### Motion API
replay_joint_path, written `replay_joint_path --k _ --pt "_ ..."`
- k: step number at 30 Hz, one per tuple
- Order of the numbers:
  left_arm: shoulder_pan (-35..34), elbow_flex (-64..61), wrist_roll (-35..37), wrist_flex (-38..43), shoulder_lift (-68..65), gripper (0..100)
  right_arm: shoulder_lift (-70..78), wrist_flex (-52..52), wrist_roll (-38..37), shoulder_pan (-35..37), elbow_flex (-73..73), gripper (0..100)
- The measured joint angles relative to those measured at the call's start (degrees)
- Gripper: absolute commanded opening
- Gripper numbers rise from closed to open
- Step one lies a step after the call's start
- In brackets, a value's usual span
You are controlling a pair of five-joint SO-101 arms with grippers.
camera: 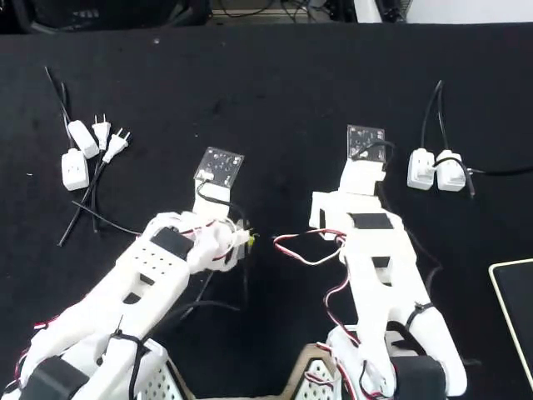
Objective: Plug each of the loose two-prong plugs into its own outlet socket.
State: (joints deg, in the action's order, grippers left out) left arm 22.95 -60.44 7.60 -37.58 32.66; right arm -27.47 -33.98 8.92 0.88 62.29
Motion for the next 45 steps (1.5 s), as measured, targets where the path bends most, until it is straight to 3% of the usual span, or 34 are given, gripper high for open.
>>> replay_joint_path --k 8,13,17,24,28,33,45 --pt "-13.5 10.3 -5.3 -14.9 0.0 20 0.0 0.0 0.0 1.1 0.0 17.0" --pt "-22.3 9.5 -5.7 -16.9 0.0 20 0.0 -3.7 0.0 10.7 0.0 17.2" --pt "-26.5 5.5 -5.7 -12.5 0.0 20 0.0 -6.2 0.0 20.5 0.0 17.4" --pt "-27.4 -1.4 -5.6 -4.5 0.1 20 0.0 -6.1 5.0 30.0 0.0 17.5" --pt "-27.5 -1.9 -5.5 -4.0 0.3 20 0.4 0.4 12.5 33.2 1.8 17.5" --pt "-27.5 -1.9 -5.5 -4.0 0.3 20 6.1 7.6 14.4 35.7 2.5 17.5" --pt "-27.5 -1.9 -5.5 -4.0 0.3 20 12.1 -0.7 16.6 36.0 -4.2 17.5"
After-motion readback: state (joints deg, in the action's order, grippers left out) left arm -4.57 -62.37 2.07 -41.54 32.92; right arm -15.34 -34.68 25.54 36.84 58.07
